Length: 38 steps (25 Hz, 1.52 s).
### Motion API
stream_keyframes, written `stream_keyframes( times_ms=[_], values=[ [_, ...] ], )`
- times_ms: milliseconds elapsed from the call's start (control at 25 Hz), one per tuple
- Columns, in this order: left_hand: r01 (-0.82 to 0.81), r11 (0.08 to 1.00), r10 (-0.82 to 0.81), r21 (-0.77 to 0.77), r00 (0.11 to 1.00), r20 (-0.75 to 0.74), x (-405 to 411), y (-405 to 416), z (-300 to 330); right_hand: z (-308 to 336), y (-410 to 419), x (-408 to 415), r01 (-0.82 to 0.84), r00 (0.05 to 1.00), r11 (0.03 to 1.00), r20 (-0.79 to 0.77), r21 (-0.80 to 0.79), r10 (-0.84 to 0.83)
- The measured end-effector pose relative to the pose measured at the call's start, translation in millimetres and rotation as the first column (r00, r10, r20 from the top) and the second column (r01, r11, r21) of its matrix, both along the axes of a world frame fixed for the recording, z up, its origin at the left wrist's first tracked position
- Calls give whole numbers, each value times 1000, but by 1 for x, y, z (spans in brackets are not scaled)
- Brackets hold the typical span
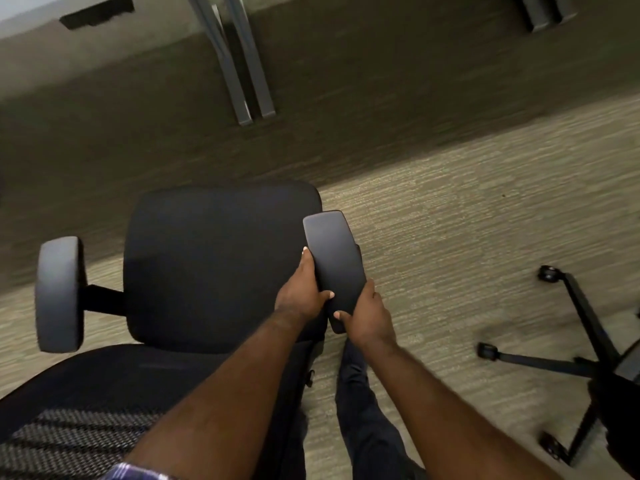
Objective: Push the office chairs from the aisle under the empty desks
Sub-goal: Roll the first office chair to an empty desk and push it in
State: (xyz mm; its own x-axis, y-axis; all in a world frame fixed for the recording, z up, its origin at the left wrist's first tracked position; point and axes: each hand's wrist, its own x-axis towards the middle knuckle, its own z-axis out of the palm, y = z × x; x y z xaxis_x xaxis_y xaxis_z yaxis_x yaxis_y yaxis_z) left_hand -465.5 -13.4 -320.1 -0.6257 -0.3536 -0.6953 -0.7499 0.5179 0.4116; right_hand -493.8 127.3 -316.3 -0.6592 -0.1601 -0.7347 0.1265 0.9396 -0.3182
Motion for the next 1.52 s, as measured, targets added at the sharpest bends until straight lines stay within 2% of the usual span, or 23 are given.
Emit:
stream_keyframes(
  times_ms=[360,600,720,840,1000,1160,1240,1400,1520],
  values=[
    [212,975,-211,-63,977,26,-9,-10,-5,-4,-16,11,209,976,976,46,56,-212],
    [288,956,-286,-60,958,38,-8,-11,2,-5,-12,12,226,970,972,79,58,-231],
    [354,927,-344,-120,934,98,2,-20,18,9,-9,8,156,987,986,24,53,-158],
    [353,916,-342,-190,935,89,12,-40,51,36,-9,6,-49,985,996,-162,80,61],
    [356,893,-347,-277,934,82,30,-59,97,82,-25,1,-235,913,969,-325,71,245],
    [323,902,-332,-288,943,19,58,-72,143,130,-45,3,-406,807,914,-458,28,372],
    [286,903,-307,-319,951,-16,84,-86,171,155,-57,11,-460,760,888,-517,1,394],
    [213,904,-229,-372,973,1,151,-123,222,198,-78,46,-498,728,866,-562,-42,391],
    [143,904,-178,-404,983,-52,207,-146,250,223,-89,84,-522,695,851,-609,-62,382]
  ],
)
